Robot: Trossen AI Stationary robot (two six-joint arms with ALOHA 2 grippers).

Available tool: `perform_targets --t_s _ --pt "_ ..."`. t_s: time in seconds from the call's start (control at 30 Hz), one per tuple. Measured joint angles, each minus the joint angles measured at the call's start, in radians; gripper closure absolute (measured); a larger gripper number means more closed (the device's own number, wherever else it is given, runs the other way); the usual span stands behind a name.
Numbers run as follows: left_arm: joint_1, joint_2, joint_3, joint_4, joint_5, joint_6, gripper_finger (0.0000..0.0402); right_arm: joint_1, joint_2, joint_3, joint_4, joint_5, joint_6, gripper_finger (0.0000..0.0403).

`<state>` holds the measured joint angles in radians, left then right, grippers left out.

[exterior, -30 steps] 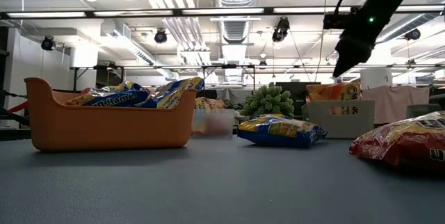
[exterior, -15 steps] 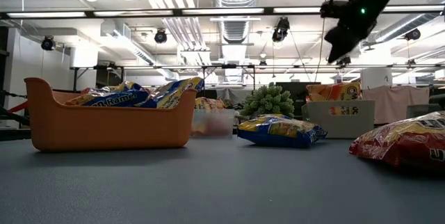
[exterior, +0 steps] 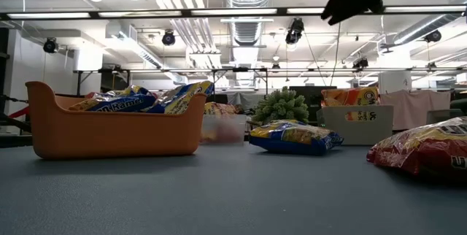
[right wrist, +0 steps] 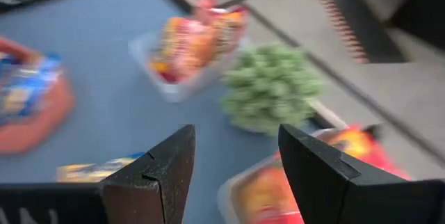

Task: Sort Maruchan noodles
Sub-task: Put the red noodle pack into the transparent bin

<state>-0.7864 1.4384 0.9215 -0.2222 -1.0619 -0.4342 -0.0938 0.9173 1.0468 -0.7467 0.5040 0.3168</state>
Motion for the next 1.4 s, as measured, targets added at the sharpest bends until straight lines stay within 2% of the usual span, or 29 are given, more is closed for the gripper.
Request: perform_targets --t_s 0.33,0.6,0.8,1.0,1.23,1.4 --pt "0.0 0.0 0.0 0.015 0.0 -0.005 0.0402 0.257 0.0 -0.05 0.03 -0.15 0.308 0.0207" --pt "0.0 0.0 0.0 0.049 0.0 -0.005 0.0402 0.482 0.064 -0.061 0.141 -0.166 0.482 0.0207" --pt "0.0 0.0 0.0 0.066 0.025 -0.006 0.0402 0.585 0.172 -0.061 0.176 -0.192 0.654 0.0207" --pt "0.0 0.0 0.0 0.07 0.032 -0.006 0.0402 0.641 0.321 -0.061 0.177 -0.354 0.847 0.0207" --pt "0.0 0.0 0.0 0.073 0.032 -0.002 0.0402 0.693 0.493 -0.06 0.176 -0.548 0.983 0.0207" --pt "0.0 0.0 0.0 0.073 0.032 0.025 0.0402 0.737 0.566 -0.057 0.175 -0.618 1.062 0.0207"
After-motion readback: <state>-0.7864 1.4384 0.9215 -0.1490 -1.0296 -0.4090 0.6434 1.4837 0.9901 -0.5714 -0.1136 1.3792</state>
